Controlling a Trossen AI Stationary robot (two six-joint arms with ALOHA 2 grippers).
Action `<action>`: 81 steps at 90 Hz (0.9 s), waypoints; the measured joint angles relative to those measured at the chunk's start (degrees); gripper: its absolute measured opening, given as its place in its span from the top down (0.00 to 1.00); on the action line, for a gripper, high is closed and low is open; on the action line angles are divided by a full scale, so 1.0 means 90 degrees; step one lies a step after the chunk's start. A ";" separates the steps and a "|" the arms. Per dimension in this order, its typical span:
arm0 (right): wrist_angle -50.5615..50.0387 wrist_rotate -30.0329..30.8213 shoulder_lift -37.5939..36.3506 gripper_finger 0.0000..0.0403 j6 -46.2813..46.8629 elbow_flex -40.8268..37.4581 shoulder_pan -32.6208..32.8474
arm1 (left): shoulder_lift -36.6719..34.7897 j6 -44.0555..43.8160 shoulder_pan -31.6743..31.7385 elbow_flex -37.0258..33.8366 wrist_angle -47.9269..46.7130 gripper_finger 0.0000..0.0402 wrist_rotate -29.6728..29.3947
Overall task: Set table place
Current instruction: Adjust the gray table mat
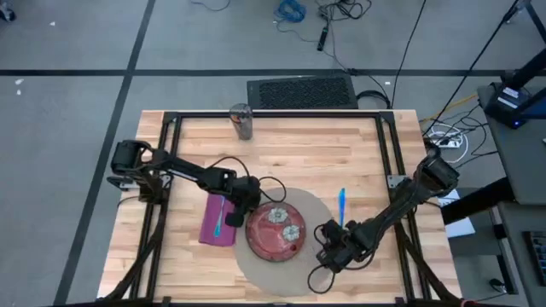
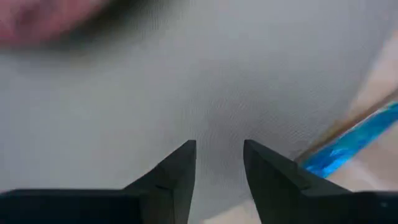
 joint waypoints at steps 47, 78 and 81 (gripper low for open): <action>-0.0261 0.0134 0.0178 0.69 -0.1416 -0.0008 -0.0975 | 0.0002 -0.0179 0.0581 -0.0024 0.0106 0.80 -0.0221; -0.0248 0.0140 -0.0020 0.69 -0.1592 -0.0025 -0.1134 | -0.0084 -0.0498 0.0666 -0.0022 0.0089 0.80 -0.0281; -0.0242 0.0168 -0.0046 0.69 -0.1552 -0.0028 -0.1103 | -0.0135 -0.0498 0.0665 -0.0022 0.0085 0.80 -0.0294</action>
